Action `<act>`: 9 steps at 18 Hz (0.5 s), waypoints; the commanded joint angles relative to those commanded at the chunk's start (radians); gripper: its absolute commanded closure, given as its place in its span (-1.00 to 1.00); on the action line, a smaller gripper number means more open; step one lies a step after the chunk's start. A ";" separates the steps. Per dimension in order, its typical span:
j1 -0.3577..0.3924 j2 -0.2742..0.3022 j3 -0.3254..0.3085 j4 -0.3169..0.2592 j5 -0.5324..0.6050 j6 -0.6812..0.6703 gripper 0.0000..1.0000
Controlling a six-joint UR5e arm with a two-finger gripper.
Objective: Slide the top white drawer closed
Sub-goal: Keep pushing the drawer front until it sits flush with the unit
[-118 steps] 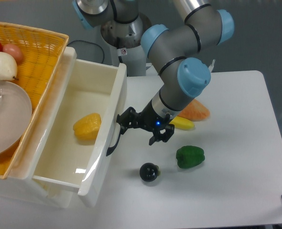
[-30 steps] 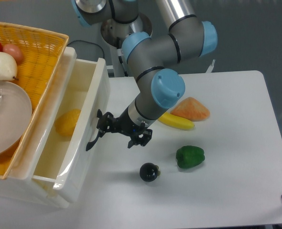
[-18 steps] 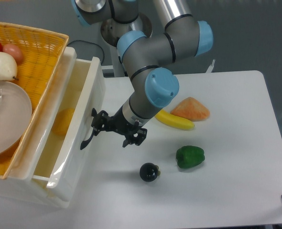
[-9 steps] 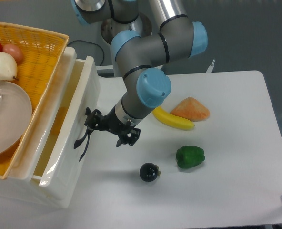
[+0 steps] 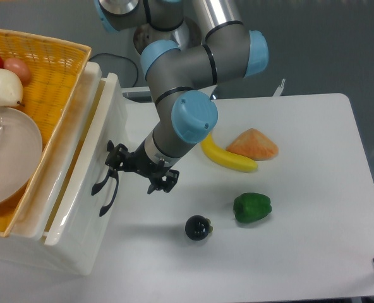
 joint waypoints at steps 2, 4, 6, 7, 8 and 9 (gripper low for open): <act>-0.002 0.000 0.000 0.000 0.000 0.000 -1.00; -0.002 0.000 0.000 0.000 -0.002 0.000 -1.00; -0.003 0.000 0.000 0.000 -0.002 0.003 -1.00; -0.005 0.000 0.000 0.000 -0.002 0.003 -1.00; -0.005 0.000 0.002 0.000 -0.005 0.003 -1.00; -0.005 0.000 0.002 0.000 -0.014 0.003 -1.00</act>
